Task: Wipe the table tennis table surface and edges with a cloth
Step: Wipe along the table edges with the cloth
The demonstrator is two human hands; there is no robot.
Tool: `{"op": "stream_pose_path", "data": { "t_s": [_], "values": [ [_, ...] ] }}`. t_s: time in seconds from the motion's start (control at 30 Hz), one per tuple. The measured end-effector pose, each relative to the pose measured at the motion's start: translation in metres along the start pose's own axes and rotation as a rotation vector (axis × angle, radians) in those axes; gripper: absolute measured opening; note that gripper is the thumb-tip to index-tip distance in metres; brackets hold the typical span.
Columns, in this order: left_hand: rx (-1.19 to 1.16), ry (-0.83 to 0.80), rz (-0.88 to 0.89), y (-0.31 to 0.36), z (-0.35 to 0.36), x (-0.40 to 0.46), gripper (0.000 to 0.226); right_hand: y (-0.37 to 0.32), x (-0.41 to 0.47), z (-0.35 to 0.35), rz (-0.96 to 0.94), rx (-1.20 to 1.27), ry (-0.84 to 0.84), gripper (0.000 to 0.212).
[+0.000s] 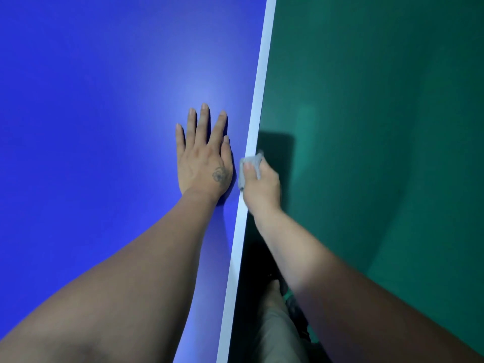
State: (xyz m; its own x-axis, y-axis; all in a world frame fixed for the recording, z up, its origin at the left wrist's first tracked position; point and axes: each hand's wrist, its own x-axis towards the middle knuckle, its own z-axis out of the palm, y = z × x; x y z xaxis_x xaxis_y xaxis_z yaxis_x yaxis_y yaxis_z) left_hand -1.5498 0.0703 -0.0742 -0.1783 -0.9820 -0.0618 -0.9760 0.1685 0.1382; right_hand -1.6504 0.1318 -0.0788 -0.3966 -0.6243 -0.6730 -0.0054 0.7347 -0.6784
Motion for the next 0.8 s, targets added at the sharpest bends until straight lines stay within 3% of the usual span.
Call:
{"op": "stream_pose_path", "data": {
  "t_s": [0.17, 0.37, 0.8],
  "values": [
    [0.000, -0.033, -0.023, -0.001, -0.001, 0.000, 0.058, -0.038, 0.031, -0.003, -0.018, -0.067, 0.017, 0.041],
    [0.026, -0.049, -0.037, 0.001, -0.001, 0.000, 0.059, -0.008, -0.023, -0.010, 0.008, -0.169, -0.034, 0.054],
    [0.017, -0.051, -0.027, 0.001, 0.001, 0.003, 0.059, -0.030, -0.001, -0.005, 0.061, -0.302, -0.029, 0.051]
  ]
}}
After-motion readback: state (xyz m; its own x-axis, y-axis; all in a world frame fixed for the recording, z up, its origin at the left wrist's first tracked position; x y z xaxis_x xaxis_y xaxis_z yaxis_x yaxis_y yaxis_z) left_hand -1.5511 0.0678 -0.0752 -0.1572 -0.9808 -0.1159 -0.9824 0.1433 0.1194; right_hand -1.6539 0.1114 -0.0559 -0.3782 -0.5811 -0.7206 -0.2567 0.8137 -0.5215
